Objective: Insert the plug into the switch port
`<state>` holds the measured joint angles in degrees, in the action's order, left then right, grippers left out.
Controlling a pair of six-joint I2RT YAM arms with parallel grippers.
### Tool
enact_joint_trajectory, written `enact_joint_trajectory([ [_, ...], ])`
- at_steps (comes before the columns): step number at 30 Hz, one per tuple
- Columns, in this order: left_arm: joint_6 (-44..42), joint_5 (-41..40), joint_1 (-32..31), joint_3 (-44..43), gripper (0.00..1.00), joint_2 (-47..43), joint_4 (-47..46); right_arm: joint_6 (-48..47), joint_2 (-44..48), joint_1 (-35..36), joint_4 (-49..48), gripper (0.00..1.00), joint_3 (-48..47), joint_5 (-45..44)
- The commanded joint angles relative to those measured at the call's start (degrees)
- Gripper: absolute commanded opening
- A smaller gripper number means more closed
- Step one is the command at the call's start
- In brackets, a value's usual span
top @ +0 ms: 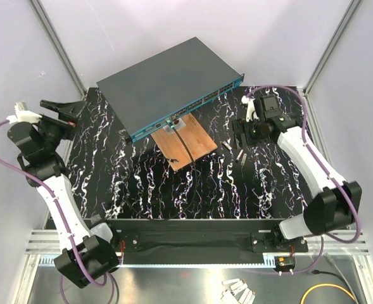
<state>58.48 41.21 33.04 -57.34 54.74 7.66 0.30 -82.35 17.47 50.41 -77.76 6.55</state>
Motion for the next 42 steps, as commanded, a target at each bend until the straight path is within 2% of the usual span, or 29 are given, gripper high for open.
enact_joint_trajectory([
  [1, -7.66, -0.6, 1.06, -6.55, 0.99, -0.77, 3.32, 1.62, -4.38, -0.07, 2.41, 0.77, 1.81, -6.17],
  [6, -12.24, -4.03, 1.15, -8.84, 0.99, -3.67, 4.64, 4.8, -10.71, -0.95, -3.03, 0.66, 4.02, -10.76],
  [15, -13.13, -3.68, 1.15, -9.45, 0.99, -4.82, 5.88, 9.99, -23.55, -3.15, -1.64, 0.51, -1.43, -11.03],
  [29, -11.81, -2.89, 1.24, -7.52, 0.99, -4.12, 4.47, 14.12, -34.19, -4.82, -1.37, 0.47, -8.64, -9.62],
  [37, -11.9, -2.63, 1.15, -7.35, 0.99, -3.59, 4.21, 16.05, -37.89, -6.57, -1.11, 0.38, -10.49, -8.66],
  [41, -11.72, -1.31, 1.15, -7.43, 0.99, -3.06, 2.28, 15.88, -36.76, -7.54, -1.37, 0.21, -9.52, -4.46],
  [42, -11.81, -0.87, 1.15, -7.69, 0.99, -2.8, 1.92, 15.44, -35.96, -7.8, -1.72, 0.1, -9.08, -2.87],
])
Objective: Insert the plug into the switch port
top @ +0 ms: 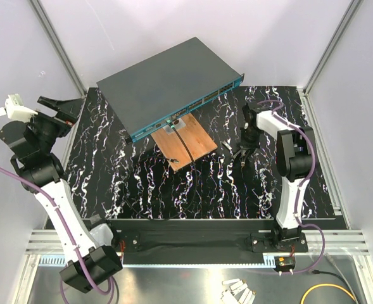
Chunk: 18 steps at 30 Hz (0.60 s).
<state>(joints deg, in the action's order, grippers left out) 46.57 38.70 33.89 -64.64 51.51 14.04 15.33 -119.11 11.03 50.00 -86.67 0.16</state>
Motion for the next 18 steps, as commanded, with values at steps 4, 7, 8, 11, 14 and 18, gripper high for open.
enact_joint_trajectory([
  [4, -1.65, 11.0, 0.21, -3.64, 0.99, 2.81, -7.35, -0.3, 10.89, -3.99, -7.26, 0.02, 4.92, 16.68],
  [7, -2.36, 14.29, 0.04, -6.28, 0.99, 3.51, -9.72, -0.92, 20.12, -5.49, -12.46, 0.0, 5.11, 26.27],
  [8, -3.23, 14.91, -0.14, -6.98, 0.99, 3.6, -10.61, -1.27, 23.62, -5.58, -13.86, 0.0, 3.72, 31.08],
  [11, -4.99, 16.85, -2.42, -10.15, 0.99, 3.78, -12.54, 0.74, 27.69, -5.58, -17.19, 0.0, -0.32, 40.57],
  [14, -5.87, 19.74, -6.37, -12.78, 0.99, 5.18, -13.87, 5.84, 34.01, -5.58, -25.96, 0.0, -1.48, 46.57],
  [18, -4.21, 20.8, -14.87, -12.1, 0.99, 5.45, -22.28, 13.92, 38.16, -5.49, -37.06, 0.0, -1.74, 50.02],
])
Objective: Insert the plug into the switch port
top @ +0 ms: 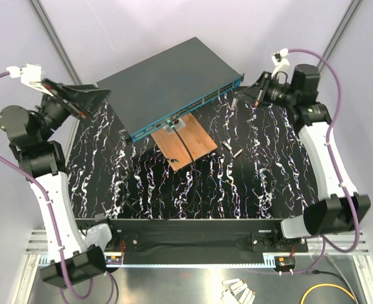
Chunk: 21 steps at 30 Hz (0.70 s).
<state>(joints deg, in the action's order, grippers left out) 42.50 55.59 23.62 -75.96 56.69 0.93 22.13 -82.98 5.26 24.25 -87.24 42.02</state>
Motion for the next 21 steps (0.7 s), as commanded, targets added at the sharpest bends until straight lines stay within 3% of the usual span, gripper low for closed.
enact_joint_trajectory([
  [1, 2.3, 2.6, -6.28, 1.58, 0.99, -0.6, -14.93, 8.7, 2.55, 0.45, -13.59, 0.0, -1.18, 8.34],
  [5, 9.26, -4.08, -18.56, 9.23, 0.99, -2.37, -29.38, 20.11, 5.71, 1.42, -30.16, 0.0, 0.49, 5.98],
  [11, 17.77, -11.11, -34.4, 9.69, 0.98, 2.27, -35.89, 25.59, 7.57, 8.61, -47.68, 0.0, 3.22, 4.38],
  [17, 18.32, -15.16, -43.82, 7.94, 0.99, 5.45, -37.49, 27.25, 5.55, 14.78, -53.95, 0.0, 1.99, 1.22],
  [21, 16.92, -15.08, -44.88, 7.41, 0.96, 7.56, -34.34, 30.78, 4.32, 18.02, -57.56, 0.0, 1.29, 1.05],
])
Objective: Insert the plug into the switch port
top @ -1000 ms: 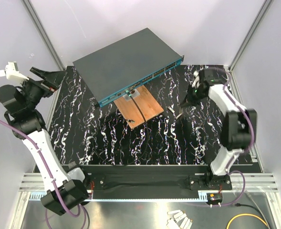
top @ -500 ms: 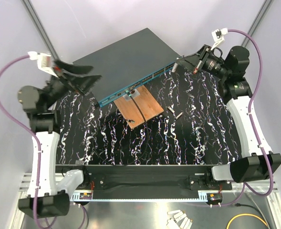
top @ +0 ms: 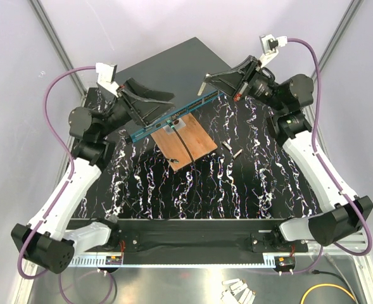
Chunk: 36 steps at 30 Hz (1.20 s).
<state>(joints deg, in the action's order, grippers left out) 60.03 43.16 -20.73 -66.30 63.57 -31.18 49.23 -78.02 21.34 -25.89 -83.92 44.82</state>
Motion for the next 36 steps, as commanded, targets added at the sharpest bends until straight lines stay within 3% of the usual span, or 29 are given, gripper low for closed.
enact_joint_trajectory([
  [1, -2.27, -2.64, -0.97, -2.6, 0.95, 0.94, -1.7, 3.68, -0.9, 2.47, -8.03, 0.0, -2.12, -1.58],
  [8, -6.5, -3.78, -4.23, -4.27, 0.82, 3.84, -0.64, 4.21, -1.61, 5.9, -8.3, 0.0, -2.13, -2.1],
  [16, -7.91, -2.82, -6.16, -7.61, 0.59, 6.39, -1.69, 3.68, -1.87, 6.87, -8.56, 0.0, -2.13, -2.1],
  [22, -8.62, -1.5, -7.83, -8.67, 0.5, 7.18, -2.48, 3.33, -2.05, 7.13, -8.65, 0.0, -1.95, -2.19],
  [25, -8.7, -1.5, -7.92, -8.75, 0.34, 7.27, -2.57, 3.24, -1.88, 7.13, -8.56, 0.0, -1.86, -2.19],
  [26, -8.79, -1.32, -7.83, -8.76, 0.23, 7.27, -2.48, 3.24, -1.79, 7.13, -8.48, 0.0, -1.77, -2.19],
  [28, -9.23, -0.88, -7.92, -8.76, 0.11, 7.09, -2.31, 2.37, -1.35, 7.13, -8.04, 0.0, -1.42, -1.67],
  [30, -11.23, -0.71, -7.83, -8.93, 0.0, 6.66, -0.56, 1.14, -1.0, 7.05, -6.9, 0.09, -1.07, -0.79],
  [32, -13.17, 0.08, -7.48, -9.98, 0.0, 6.22, 3.38, -3.25, 0.05, 7.05, -2.96, 0.21, -0.98, 2.02],
  [33, -14.75, 0.96, -7.22, -10.33, 0.0, 6.04, 5.06, -5.62, 0.49, 7.05, -0.94, 0.4, -0.9, 2.99],
  [35, -17.56, 2.28, -6.87, -11.73, 0.0, 5.43, 11.09, -16.32, 2.16, 6.61, 10.29, 0.56, -1.94, 5.89],
  [36, -23.06, 3.24, -6.87, -12.79, 0.0, 5.25, 14.97, -20.8, 2.6, 6.52, 15.29, 0.66, -4.04, 6.68],
])
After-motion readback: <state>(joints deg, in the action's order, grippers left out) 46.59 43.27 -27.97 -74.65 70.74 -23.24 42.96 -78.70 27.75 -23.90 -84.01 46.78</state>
